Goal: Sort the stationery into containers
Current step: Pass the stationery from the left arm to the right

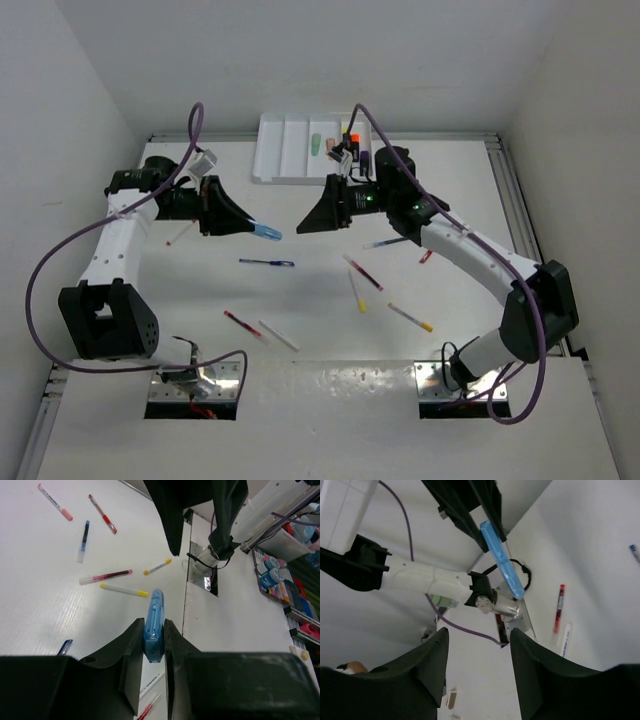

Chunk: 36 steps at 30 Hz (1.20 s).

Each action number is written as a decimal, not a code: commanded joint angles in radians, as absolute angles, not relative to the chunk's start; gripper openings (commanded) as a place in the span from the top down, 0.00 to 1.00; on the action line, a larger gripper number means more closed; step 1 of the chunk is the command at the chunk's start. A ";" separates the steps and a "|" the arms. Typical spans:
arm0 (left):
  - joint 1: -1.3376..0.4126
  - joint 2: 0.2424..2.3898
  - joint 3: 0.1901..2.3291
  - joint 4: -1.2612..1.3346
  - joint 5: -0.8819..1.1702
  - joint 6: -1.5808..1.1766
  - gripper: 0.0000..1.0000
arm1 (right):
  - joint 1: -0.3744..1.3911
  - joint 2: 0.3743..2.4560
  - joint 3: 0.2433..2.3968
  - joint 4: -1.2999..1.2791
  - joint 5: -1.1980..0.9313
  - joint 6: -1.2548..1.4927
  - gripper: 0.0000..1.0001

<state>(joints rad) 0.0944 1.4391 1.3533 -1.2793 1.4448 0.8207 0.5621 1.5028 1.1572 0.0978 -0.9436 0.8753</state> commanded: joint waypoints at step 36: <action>0.150 1.287 1.330 -1.298 1.628 0.822 1.00 | 0.775 1.629 1.348 0.037 -0.818 0.535 0.64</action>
